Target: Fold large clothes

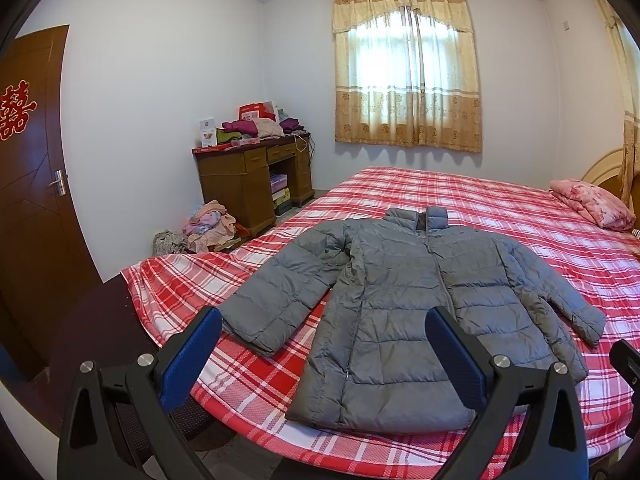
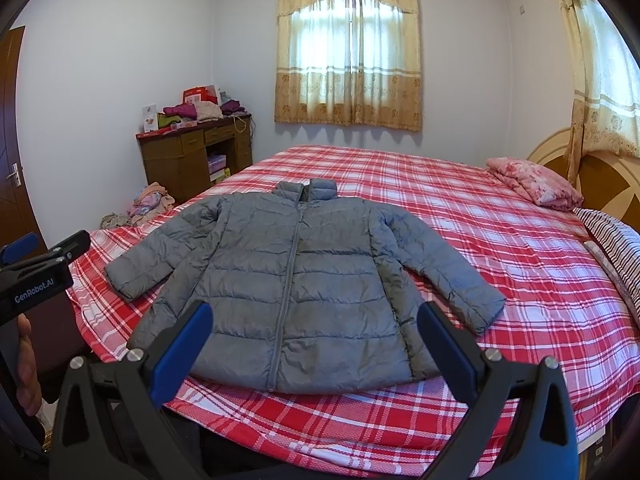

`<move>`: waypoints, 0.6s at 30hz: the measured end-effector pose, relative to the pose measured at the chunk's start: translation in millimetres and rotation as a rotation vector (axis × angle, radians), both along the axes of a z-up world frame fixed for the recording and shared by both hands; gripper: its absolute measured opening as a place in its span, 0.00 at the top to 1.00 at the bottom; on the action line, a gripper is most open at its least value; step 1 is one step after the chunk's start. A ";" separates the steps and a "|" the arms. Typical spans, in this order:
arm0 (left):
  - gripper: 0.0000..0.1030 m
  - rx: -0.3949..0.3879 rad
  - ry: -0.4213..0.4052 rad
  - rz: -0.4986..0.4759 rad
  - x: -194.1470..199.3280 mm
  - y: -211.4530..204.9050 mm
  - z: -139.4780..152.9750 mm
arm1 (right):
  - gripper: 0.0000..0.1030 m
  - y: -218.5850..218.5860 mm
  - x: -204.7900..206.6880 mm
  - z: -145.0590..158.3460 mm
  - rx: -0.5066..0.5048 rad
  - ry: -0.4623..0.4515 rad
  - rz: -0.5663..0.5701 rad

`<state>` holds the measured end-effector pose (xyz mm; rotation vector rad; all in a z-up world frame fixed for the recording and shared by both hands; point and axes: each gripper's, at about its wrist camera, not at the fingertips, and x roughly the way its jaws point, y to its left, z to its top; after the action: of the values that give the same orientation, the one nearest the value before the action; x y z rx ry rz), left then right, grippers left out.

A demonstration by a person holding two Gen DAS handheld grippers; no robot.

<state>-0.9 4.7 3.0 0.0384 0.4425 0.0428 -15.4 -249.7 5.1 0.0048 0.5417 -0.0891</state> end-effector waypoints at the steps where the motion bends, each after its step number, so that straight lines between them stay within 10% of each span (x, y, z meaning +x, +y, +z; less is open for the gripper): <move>1: 0.01 -0.001 -0.001 0.002 -0.1 0.4 -0.2 | 0.00 0.2 0.0 -0.2 0.000 0.000 0.000; 18: 0.01 -0.001 -0.002 0.003 1.5 3.7 -1.5 | 0.00 -5.2 0.8 -2.4 0.015 0.007 -0.003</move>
<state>0.6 8.4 1.5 0.0364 0.4404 0.0455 -14.6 -255.0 2.7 0.0198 0.5496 -0.0884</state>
